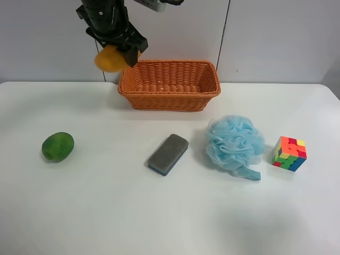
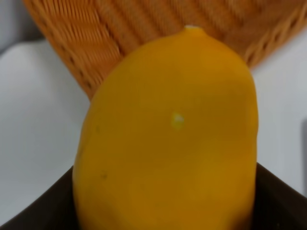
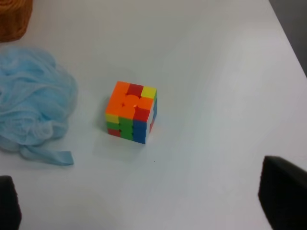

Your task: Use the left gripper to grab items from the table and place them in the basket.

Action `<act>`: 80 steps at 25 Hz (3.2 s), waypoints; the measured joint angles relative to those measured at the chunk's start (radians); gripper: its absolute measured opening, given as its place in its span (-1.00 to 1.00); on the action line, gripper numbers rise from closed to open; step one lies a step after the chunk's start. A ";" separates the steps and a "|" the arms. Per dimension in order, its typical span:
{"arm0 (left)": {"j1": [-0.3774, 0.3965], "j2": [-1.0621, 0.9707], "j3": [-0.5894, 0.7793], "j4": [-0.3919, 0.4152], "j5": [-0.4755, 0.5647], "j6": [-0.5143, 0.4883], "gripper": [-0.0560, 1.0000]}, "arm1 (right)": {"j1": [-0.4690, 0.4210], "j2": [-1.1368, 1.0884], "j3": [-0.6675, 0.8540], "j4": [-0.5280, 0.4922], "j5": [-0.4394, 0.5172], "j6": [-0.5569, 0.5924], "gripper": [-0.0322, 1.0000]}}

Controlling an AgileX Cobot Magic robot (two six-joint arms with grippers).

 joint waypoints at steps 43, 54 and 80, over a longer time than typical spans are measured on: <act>0.012 0.395 -0.155 -0.100 -0.536 0.024 0.98 | 0.000 0.000 0.000 0.000 0.000 0.000 0.99; 0.012 0.208 -0.155 -0.112 -0.201 0.021 0.99 | 0.000 0.000 0.000 0.000 0.000 0.000 0.99; 0.012 -0.823 0.816 -0.109 -0.133 -0.105 0.99 | 0.000 0.000 0.000 0.000 0.000 0.000 0.99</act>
